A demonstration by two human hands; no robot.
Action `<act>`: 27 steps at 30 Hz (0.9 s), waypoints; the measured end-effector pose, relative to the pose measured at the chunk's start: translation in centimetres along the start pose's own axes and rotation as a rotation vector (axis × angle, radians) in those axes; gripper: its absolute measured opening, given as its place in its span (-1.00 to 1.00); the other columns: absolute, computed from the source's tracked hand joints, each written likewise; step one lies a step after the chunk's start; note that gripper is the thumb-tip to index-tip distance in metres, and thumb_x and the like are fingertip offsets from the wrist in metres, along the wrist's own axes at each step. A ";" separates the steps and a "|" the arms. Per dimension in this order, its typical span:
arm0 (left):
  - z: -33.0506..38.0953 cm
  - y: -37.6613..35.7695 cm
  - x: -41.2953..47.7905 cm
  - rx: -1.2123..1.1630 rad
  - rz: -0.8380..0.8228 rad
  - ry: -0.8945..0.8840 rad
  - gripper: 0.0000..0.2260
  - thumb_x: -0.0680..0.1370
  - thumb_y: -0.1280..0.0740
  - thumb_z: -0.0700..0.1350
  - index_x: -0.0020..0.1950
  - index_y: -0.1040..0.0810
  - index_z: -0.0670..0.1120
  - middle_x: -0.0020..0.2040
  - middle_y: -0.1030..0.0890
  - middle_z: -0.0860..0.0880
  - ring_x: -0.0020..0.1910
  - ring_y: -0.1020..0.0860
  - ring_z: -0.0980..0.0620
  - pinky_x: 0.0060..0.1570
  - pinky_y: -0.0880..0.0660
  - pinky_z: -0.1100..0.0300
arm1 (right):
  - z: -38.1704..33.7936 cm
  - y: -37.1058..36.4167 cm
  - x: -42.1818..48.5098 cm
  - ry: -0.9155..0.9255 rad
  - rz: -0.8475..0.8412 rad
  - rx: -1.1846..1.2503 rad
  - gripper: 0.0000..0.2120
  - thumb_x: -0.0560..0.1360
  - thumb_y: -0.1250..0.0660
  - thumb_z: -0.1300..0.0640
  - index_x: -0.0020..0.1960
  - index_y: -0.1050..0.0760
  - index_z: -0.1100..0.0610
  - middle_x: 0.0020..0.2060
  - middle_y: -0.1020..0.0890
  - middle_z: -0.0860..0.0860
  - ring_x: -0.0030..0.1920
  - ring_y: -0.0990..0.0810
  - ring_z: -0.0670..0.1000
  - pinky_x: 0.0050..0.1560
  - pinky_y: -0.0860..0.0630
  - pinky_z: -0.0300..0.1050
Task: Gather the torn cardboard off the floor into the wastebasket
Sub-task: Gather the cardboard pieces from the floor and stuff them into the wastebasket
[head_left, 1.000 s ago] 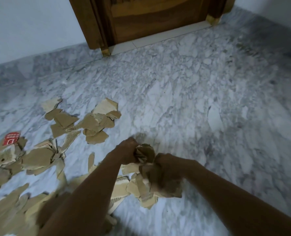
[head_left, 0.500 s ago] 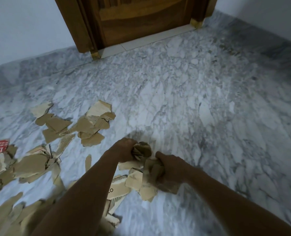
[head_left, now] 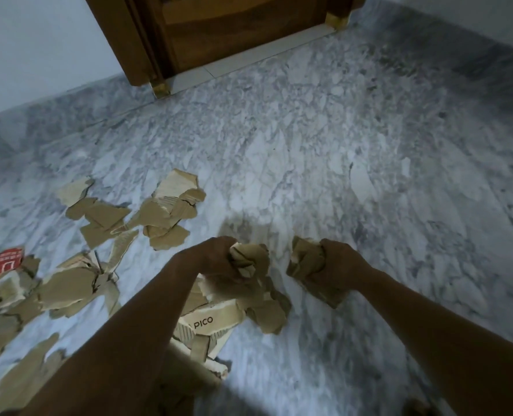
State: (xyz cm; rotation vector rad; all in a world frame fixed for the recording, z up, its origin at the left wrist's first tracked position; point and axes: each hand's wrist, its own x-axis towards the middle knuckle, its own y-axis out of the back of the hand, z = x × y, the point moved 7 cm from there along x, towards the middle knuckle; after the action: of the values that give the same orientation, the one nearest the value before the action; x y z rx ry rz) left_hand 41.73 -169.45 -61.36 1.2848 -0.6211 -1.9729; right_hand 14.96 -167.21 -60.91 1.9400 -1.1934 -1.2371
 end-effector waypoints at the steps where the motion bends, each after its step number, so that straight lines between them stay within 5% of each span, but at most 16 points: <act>1: 0.9 -1.1 0.0 -0.033 0.007 -0.015 -0.35 0.27 -0.62 -0.03 0.29 -0.45 -0.01 0.21 -0.53 0.05 0.17 -0.52 0.00 0.16 -0.46 0.17 | -0.1 -0.5 -0.4 0.004 0.006 -0.023 -0.39 0.29 -0.42 -0.28 0.15 -0.44 0.11 0.04 -0.55 0.04 0.07 -0.57 0.09 -0.06 -0.43 -0.12; 5: 2.6 -4.1 1.0 -0.050 0.041 -0.060 -0.24 0.35 -0.54 -0.14 0.48 -0.28 -0.08 0.38 -0.39 -0.05 0.32 -0.43 -0.05 0.27 -0.37 0.23 | -0.1 -2.5 -1.5 0.023 0.098 -0.160 -0.49 0.38 -0.42 -0.21 0.12 -0.35 0.09 0.02 -0.47 0.03 0.05 -0.53 0.11 -0.14 -0.37 -0.09; 7: 2.0 -3.3 1.7 -0.032 0.102 -0.003 -0.38 0.36 -0.49 -0.08 0.40 -0.41 -0.05 0.31 -0.47 -0.06 0.27 -0.49 -0.08 0.25 -0.47 0.11 | -0.5 -2.4 -1.6 0.032 0.152 -0.209 -0.49 0.40 -0.42 -0.16 0.17 -0.33 0.10 0.07 -0.47 0.06 0.07 -0.52 0.14 -0.16 -0.38 -0.07; 9: 1.4 -2.6 2.1 -0.045 0.150 0.099 -0.64 0.36 -0.46 -0.04 0.12 -0.57 -0.06 0.06 -0.60 -0.07 0.08 -0.60 -0.09 -0.02 -0.58 0.10 | -0.8 -2.0 -1.4 0.013 0.187 -0.244 -0.48 0.41 -0.41 -0.13 0.20 -0.30 0.10 0.08 -0.47 0.07 0.05 -0.52 0.14 -0.16 -0.41 -0.05; 11: 0.9 -2.7 2.0 -0.011 0.169 0.169 -0.73 0.36 -0.46 0.03 -0.07 -0.52 -0.07 -0.10 -0.55 -0.08 -0.02 -0.56 -0.07 -0.16 -0.52 0.08 | -1.0 -2.4 -1.5 0.003 0.169 -0.280 -0.49 0.42 -0.39 -0.14 0.19 -0.28 0.09 0.04 -0.50 0.06 0.01 -0.55 0.14 -0.14 -0.44 -0.03; 15: 0.5 -2.4 1.4 -0.090 0.215 0.143 -0.69 0.41 -0.48 -0.02 0.03 -0.55 -0.18 -0.05 -0.60 -0.18 -0.03 -0.59 -0.15 -0.14 -0.51 0.08 | 0.1 -2.5 -1.9 -0.085 0.144 -0.086 -0.50 0.41 -0.39 -0.23 0.11 -0.29 0.07 -0.05 -0.56 0.00 -0.06 -0.59 0.07 -0.16 -0.40 -0.10; 18: -0.3 0.6 0.5 -0.159 0.309 0.123 -0.71 0.39 -0.49 -0.03 0.04 -0.61 -0.12 -0.07 -0.65 -0.14 -0.03 -0.63 -0.13 -0.20 -0.45 0.15 | 0.9 -1.6 -1.6 -0.169 0.012 0.300 -0.25 0.31 -0.51 -0.23 0.32 -0.38 0.16 0.17 -0.58 0.06 0.07 -0.55 0.04 -0.01 -0.43 -0.13; 20: -1.1 2.7 -0.6 -0.167 0.379 0.128 -0.66 0.38 -0.52 0.04 0.07 -0.64 -0.10 -0.04 -0.67 -0.13 -0.01 -0.63 -0.13 -0.20 -0.39 0.18 | -0.8 -1.6 -1.4 -0.075 -0.111 0.251 -0.12 0.25 -0.53 -0.25 0.42 -0.36 0.15 0.30 -0.54 0.08 0.21 -0.54 0.07 0.09 -0.44 -0.14; 23: -2.6 4.5 -2.7 -0.154 0.409 0.153 -0.63 0.38 -0.53 0.08 0.09 -0.66 -0.09 -0.01 -0.69 -0.12 0.00 -0.63 -0.12 -0.18 -0.40 0.19 | -5.6 -2.7 -1.7 0.049 -0.210 0.101 -0.18 0.35 -0.55 -0.15 0.46 -0.31 0.15 0.34 -0.48 0.09 0.30 -0.49 0.12 0.15 -0.40 -0.14; 25: -3.7 4.5 -3.9 -0.148 0.380 0.153 -0.66 0.38 -0.54 0.05 0.06 -0.66 -0.09 -0.01 -0.69 -0.14 -0.01 -0.63 -0.11 -0.15 -0.45 0.16 | -8.2 -4.7 -1.6 0.096 -0.268 0.045 -0.06 0.14 -0.51 -0.29 0.40 -0.34 0.10 0.31 -0.45 0.06 0.26 -0.50 0.13 0.22 -0.45 -0.07; 27: -4.6 4.1 -4.8 -0.145 0.364 0.147 -0.66 0.37 -0.55 0.02 0.07 -0.68 -0.10 0.00 -0.69 -0.13 0.00 -0.63 -0.09 -0.08 -0.51 0.14 | -9.6 -7.4 -1.4 0.139 -0.308 0.002 -0.16 0.03 -0.42 -0.36 0.22 -0.35 -0.05 0.15 -0.47 -0.04 0.09 -0.56 0.09 0.10 -0.55 0.02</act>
State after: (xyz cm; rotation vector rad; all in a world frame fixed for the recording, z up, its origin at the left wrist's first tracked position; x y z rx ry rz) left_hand 48.44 -168.53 -57.47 1.1264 -0.5819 -1.5809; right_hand 26.26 -162.69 -62.08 2.2325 -0.8493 -1.2238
